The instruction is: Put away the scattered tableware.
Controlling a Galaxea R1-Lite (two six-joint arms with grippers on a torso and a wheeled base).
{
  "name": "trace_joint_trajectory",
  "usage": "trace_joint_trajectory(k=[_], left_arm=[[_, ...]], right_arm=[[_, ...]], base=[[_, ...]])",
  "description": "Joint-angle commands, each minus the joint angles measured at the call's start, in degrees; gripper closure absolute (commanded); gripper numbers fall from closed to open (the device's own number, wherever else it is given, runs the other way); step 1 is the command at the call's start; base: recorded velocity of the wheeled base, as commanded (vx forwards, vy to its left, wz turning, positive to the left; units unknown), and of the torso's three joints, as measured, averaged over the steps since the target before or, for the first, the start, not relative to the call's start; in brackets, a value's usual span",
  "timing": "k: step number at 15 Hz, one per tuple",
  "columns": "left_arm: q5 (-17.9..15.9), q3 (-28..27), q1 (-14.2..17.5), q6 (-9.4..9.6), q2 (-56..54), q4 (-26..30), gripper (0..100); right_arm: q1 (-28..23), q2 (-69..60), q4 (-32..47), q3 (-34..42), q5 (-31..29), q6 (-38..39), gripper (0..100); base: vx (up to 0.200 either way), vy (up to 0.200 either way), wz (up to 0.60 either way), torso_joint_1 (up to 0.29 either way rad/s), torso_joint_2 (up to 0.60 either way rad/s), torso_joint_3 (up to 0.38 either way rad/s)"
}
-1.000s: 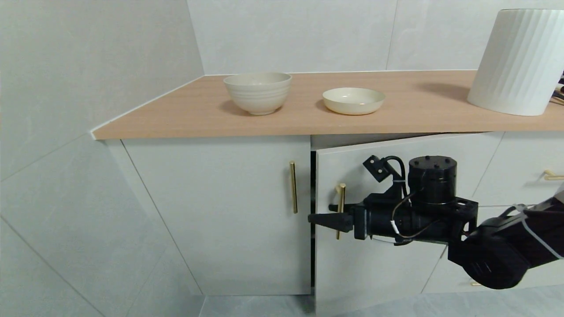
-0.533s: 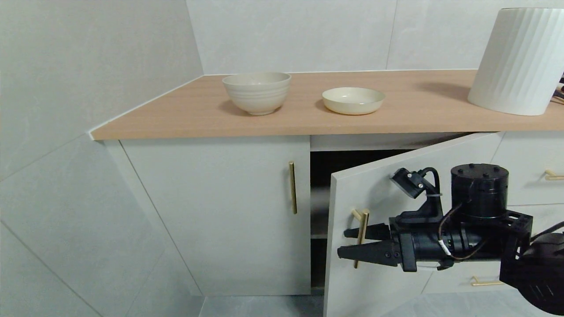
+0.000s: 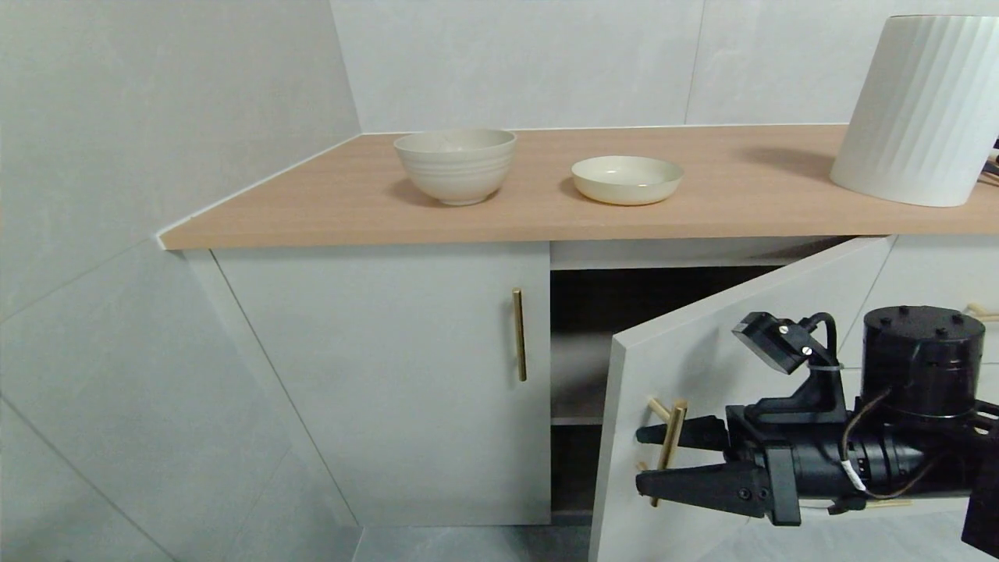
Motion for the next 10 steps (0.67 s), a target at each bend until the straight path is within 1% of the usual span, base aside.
trace_joint_trajectory(k=[1,2,3,4,5,6,7,8,9,10], left_arm=[[-5.55,-18.20,-9.21,-0.14,35.28,0.83,0],[-5.55,-18.99,-11.58,-0.31,38.80,0.74,0],[-5.55,-20.04,-15.80,-0.93,44.42,-0.84,0],[-5.55,-20.04,-18.26,-1.98,47.76,-3.83,0],[-5.55,-20.04,-19.93,-3.04,49.61,-5.94,0],[-5.55,-20.04,-22.57,-4.88,52.16,-9.19,0],[-5.55,-20.04,-26.35,-7.87,55.59,-13.50,0],[-5.55,-20.04,-28.46,-9.19,58.05,-16.13,0],[-5.55,-20.04,-29.69,-9.80,60.33,-18.77,100],[-5.55,-19.95,-30.30,-10.16,61.74,-20.53,100]], right_arm=[[-0.41,-3.69,0.07,1.60,0.00,0.04,0],[-0.41,-3.95,0.07,1.69,0.00,0.04,0],[-0.41,-3.95,0.07,2.30,0.00,0.04,0],[-0.41,-4.04,0.07,2.83,0.00,-0.05,0],[-0.41,-4.04,0.07,3.27,0.00,-0.05,0],[-0.41,-4.13,0.07,3.80,0.00,-0.05,0],[-0.41,-4.13,0.07,4.24,-0.09,-0.05,0],[-0.41,-4.13,0.07,4.59,0.00,-0.05,0],[-0.41,-4.04,0.07,4.76,0.00,-0.05,0],[-0.41,-4.04,0.07,4.76,0.00,-0.05,0]], base=[[0.000,0.000,0.00,0.000,0.00,0.000],[0.000,0.000,0.00,0.000,0.00,0.000],[0.000,0.000,0.00,0.000,0.00,0.000],[0.000,0.000,0.00,0.000,0.00,0.000],[0.000,0.000,0.00,0.000,0.00,0.000],[0.000,0.000,0.00,0.000,0.00,0.000],[0.000,0.000,0.00,0.000,0.00,0.000],[0.000,0.000,0.00,0.000,0.00,0.000],[0.000,0.000,0.00,0.000,0.00,0.000],[0.000,0.000,0.00,0.000,0.00,0.000]])
